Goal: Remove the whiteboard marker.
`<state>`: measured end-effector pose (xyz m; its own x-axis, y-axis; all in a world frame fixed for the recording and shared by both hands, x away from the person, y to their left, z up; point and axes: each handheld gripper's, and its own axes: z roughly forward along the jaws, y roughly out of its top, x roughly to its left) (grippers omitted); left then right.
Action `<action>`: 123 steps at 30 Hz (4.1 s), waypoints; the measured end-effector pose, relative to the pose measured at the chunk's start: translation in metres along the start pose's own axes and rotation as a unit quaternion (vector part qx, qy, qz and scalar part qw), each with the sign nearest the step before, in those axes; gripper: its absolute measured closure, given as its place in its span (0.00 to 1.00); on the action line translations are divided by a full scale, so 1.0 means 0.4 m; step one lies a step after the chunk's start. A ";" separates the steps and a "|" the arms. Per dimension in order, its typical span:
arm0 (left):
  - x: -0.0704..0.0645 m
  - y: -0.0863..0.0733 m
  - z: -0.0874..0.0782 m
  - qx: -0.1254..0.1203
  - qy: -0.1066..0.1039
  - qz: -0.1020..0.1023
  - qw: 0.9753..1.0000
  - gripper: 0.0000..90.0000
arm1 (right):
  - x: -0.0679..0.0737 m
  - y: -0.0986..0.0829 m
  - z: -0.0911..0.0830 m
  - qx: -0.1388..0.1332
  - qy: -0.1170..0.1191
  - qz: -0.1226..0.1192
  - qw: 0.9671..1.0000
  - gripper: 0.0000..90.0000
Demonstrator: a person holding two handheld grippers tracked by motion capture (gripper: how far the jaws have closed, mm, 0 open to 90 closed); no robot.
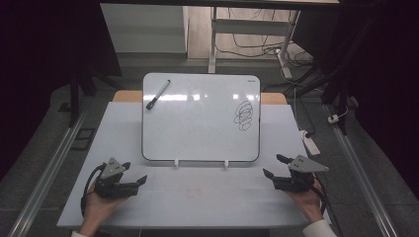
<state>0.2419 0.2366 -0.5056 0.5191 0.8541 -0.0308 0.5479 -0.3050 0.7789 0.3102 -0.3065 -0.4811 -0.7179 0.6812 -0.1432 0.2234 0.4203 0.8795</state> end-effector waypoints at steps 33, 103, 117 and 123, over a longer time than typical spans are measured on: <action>0.017 0.125 0.001 -0.014 0.015 0.023 1.000 0.26 | 0.012 -0.006 0.019 0.015 -0.002 -0.003 1.000 0.30; 0.133 0.571 0.204 -0.011 0.142 0.131 0.981 0.91 | 0.013 -0.023 0.037 0.034 0.002 0.008 0.999 0.31; 0.022 0.495 0.087 -0.088 0.039 0.140 0.985 0.91 | 0.020 -0.015 0.038 0.018 0.014 0.028 0.999 0.31; -0.062 0.448 0.076 -0.100 -0.009 0.161 0.982 0.91 | 0.044 0.011 0.042 0.015 0.045 0.048 0.998 0.31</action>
<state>0.3470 0.1479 -0.3842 0.6576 0.7181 0.2279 0.2138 -0.4679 0.8575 0.3097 -0.2825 -0.4875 -0.7487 0.6627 -0.0155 0.3126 0.3736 0.8733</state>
